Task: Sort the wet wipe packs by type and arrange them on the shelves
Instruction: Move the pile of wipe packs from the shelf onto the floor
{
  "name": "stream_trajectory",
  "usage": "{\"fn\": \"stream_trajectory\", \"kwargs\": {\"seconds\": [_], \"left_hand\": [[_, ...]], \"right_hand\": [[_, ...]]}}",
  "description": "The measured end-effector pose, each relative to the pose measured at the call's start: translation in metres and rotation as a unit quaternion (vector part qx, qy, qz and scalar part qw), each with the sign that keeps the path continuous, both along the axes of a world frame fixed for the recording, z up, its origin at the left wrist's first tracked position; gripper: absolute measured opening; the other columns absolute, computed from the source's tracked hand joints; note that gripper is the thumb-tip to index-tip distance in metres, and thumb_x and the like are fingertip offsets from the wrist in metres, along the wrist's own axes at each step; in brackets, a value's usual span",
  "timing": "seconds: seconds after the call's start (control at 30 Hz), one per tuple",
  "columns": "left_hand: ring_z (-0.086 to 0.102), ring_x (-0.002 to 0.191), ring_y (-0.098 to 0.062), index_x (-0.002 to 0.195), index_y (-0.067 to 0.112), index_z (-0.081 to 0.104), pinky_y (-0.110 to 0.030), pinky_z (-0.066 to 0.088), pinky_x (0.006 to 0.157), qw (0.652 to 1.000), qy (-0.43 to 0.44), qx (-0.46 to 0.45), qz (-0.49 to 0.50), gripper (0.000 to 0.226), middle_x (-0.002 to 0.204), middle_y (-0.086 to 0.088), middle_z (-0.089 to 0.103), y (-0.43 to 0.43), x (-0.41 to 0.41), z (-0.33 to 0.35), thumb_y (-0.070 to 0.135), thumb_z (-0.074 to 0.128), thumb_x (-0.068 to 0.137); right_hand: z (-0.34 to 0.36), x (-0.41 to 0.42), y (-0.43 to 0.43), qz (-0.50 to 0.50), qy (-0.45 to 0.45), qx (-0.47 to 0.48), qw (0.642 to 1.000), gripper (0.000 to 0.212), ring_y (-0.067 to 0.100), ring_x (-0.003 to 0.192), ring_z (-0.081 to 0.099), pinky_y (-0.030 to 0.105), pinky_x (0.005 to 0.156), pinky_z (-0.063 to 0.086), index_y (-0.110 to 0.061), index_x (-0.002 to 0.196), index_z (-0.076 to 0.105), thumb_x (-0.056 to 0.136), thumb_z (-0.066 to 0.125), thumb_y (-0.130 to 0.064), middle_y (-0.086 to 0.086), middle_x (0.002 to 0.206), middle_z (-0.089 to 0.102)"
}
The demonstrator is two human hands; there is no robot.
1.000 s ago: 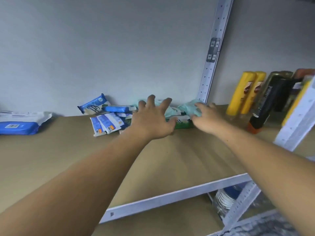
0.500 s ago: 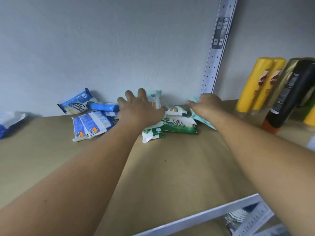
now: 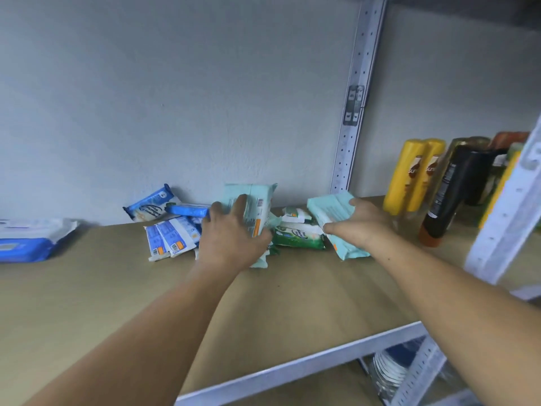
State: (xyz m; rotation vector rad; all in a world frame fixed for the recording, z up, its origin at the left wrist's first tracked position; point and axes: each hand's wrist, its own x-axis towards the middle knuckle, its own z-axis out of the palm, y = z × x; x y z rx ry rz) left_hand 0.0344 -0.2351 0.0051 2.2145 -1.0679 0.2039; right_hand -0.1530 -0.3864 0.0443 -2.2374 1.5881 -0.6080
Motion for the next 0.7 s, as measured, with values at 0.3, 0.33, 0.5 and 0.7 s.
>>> {"fn": "stream_trajectory", "kwargs": {"seconds": [0.3, 0.33, 0.5, 0.7], "left_hand": [[0.049, 0.122, -0.036, 0.145, 0.039, 0.042, -0.041, 0.040, 0.106, 0.996, 0.035, -0.066, -0.049, 0.071, 0.138, -0.012, 0.040, 0.126, -0.085, 0.045, 0.050, 0.067, 0.080], [0.046, 0.126, -0.036, 0.146, 0.040, 0.041, -0.040, 0.038, 0.107, 0.996, 0.038, -0.059, -0.051, 0.072, 0.141, -0.013, 0.038, 0.141, -0.093, 0.048, 0.050, 0.068, 0.080], [0.040, 0.134, -0.032, 0.149, 0.045, 0.035, -0.041, 0.036, 0.113, 0.994, 0.075, -0.036, -0.067, 0.083, 0.146, -0.011, 0.035, 0.207, -0.127, 0.037, 0.061, 0.061, 0.071], [0.049, 0.123, -0.029, 0.148, 0.041, 0.035, -0.039, 0.043, 0.107, 0.981, 0.157, 0.024, -0.112, 0.092, 0.133, -0.009, 0.044, 0.281, -0.178, -0.029, 0.065, 0.054, 0.062]], "right_hand": [[0.044, -0.067, 0.148, 0.066, 0.060, -0.078, 0.993, 0.090, 0.028, 0.121, 0.054, 0.039, 0.101, 0.044, -0.030, 0.139, 0.051, 0.060, 0.068, -0.070, 0.001, 0.126, 0.058], [0.046, -0.075, 0.165, 0.074, 0.066, -0.077, 0.992, 0.093, 0.028, 0.123, 0.053, 0.039, 0.102, 0.043, -0.033, 0.143, 0.047, 0.061, 0.067, -0.071, 0.000, 0.130, 0.057], [0.026, -0.119, 0.242, 0.095, 0.063, -0.099, 0.989, 0.099, 0.026, 0.118, 0.055, 0.039, 0.100, 0.045, -0.035, 0.146, 0.042, 0.058, 0.064, -0.075, -0.004, 0.123, 0.059], [-0.049, -0.171, 0.324, 0.065, 0.035, -0.014, 0.997, 0.084, 0.027, 0.103, 0.065, 0.038, 0.085, 0.054, -0.031, 0.123, 0.057, 0.051, 0.064, -0.074, -0.002, 0.108, 0.068]]}}
